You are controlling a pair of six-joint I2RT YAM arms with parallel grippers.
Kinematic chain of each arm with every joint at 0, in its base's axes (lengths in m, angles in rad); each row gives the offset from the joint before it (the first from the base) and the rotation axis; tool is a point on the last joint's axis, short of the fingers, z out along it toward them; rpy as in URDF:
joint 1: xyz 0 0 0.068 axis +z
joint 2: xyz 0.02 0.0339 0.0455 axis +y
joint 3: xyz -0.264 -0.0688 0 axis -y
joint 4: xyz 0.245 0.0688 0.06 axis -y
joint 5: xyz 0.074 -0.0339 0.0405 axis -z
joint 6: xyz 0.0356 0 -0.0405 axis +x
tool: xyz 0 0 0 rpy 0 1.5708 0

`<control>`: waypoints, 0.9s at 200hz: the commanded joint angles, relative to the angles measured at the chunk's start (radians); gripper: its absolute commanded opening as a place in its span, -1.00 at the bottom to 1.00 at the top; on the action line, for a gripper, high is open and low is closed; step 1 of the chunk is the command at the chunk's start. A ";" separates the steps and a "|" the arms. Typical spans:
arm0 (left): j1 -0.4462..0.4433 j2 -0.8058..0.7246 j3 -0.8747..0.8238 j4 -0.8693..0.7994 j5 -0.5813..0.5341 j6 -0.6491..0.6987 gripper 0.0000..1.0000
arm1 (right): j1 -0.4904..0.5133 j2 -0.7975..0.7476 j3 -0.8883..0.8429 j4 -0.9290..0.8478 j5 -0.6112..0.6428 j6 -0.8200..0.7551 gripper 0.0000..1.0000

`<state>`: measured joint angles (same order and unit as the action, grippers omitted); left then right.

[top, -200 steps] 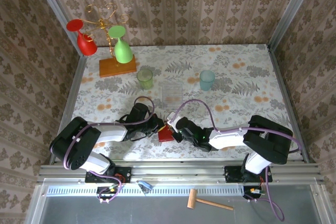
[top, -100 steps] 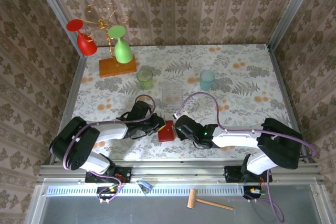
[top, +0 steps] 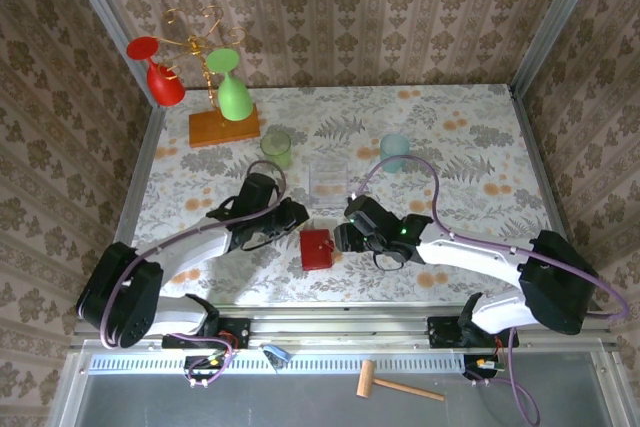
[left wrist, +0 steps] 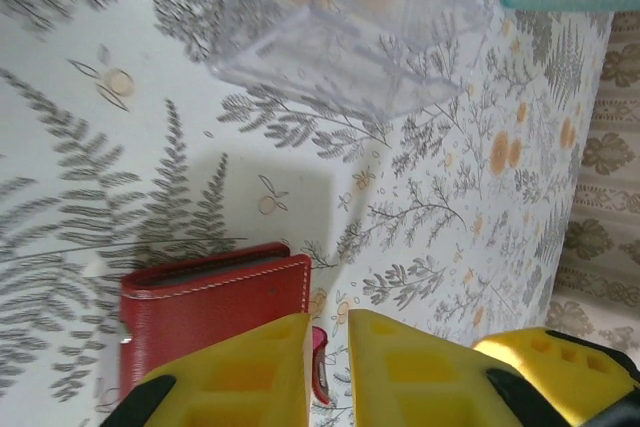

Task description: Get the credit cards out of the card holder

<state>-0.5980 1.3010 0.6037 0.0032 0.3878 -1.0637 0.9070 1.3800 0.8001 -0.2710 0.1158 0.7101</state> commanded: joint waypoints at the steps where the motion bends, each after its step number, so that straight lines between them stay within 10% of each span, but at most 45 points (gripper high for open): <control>1: 0.040 -0.049 -0.019 -0.058 -0.012 0.039 -0.64 | 0.002 0.077 0.091 -0.119 -0.072 0.032 0.21; 74: 0.107 -0.150 -0.082 -0.073 -0.001 0.034 -0.63 | 0.013 0.327 0.305 -0.232 -0.121 0.122 0.42; 180: 0.116 -0.135 -0.091 -0.047 0.020 0.031 -0.63 | 0.002 0.372 0.330 -0.336 -0.045 0.158 0.15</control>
<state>-0.4946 1.1648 0.5125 -0.0444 0.3904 -1.0500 0.9146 1.8053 1.1622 -0.5507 0.0296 0.8421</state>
